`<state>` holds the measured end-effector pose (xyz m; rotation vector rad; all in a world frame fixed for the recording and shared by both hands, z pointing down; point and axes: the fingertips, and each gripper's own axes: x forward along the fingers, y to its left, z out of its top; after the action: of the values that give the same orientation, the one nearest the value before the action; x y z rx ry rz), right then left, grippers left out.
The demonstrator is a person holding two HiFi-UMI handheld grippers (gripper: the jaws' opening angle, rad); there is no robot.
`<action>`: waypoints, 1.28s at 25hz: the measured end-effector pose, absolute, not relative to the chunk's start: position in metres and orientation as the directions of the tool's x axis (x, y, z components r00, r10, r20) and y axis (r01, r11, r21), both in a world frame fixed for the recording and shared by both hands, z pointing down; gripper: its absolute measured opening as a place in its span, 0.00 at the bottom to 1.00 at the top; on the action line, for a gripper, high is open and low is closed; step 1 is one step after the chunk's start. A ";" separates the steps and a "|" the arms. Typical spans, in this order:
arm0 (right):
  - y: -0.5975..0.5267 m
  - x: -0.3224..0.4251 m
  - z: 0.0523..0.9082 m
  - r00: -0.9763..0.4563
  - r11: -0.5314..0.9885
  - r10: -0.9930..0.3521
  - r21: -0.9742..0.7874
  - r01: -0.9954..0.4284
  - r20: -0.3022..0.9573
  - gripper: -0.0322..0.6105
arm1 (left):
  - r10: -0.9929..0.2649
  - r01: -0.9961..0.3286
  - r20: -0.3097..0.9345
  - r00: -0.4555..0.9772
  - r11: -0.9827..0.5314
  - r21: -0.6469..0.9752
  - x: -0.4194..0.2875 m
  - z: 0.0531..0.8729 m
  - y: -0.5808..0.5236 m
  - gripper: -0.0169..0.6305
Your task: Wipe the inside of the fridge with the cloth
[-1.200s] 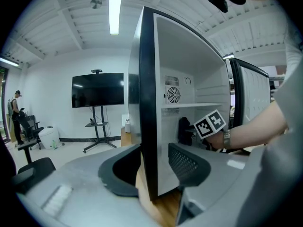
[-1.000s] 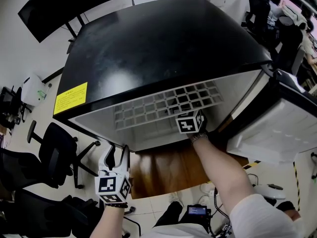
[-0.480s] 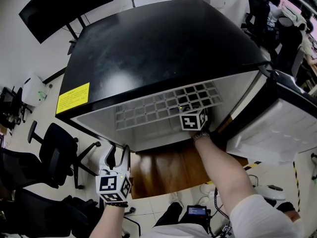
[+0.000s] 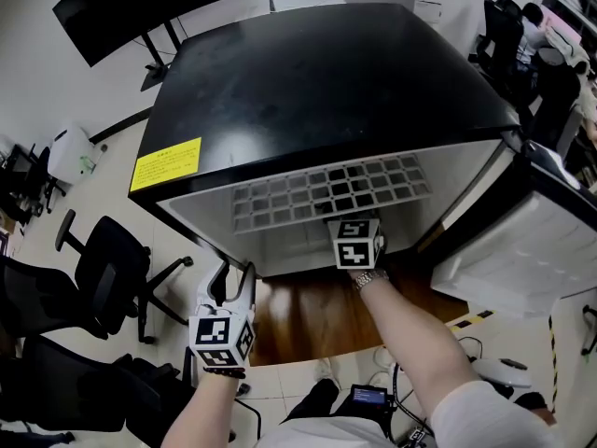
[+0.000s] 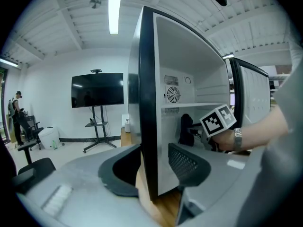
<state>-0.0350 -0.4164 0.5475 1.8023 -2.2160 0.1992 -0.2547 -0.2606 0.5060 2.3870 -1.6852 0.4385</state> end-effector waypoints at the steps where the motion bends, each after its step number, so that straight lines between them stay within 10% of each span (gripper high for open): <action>1: -0.412 -0.048 0.547 -0.212 0.239 -0.932 0.057 -0.969 0.295 0.15 | -0.885 -0.940 0.343 0.313 -0.339 -0.018 -0.254 0.506 -0.261 0.30; 15: -0.381 -0.201 0.561 -0.512 0.538 -0.802 -0.003 -0.843 0.309 0.15 | -0.878 -0.932 0.344 0.333 -0.363 -0.025 -0.255 0.507 -0.259 0.30; 32: -0.398 -0.175 0.596 -0.409 0.513 -0.793 0.134 -0.848 0.452 0.15 | -0.881 -0.933 0.345 0.323 -0.357 -0.038 -0.256 0.509 -0.259 0.30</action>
<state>-0.1748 -0.3977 0.5961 1.3442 -2.2963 0.1597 -0.2564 -0.2595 0.5090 2.4140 -1.6730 0.4628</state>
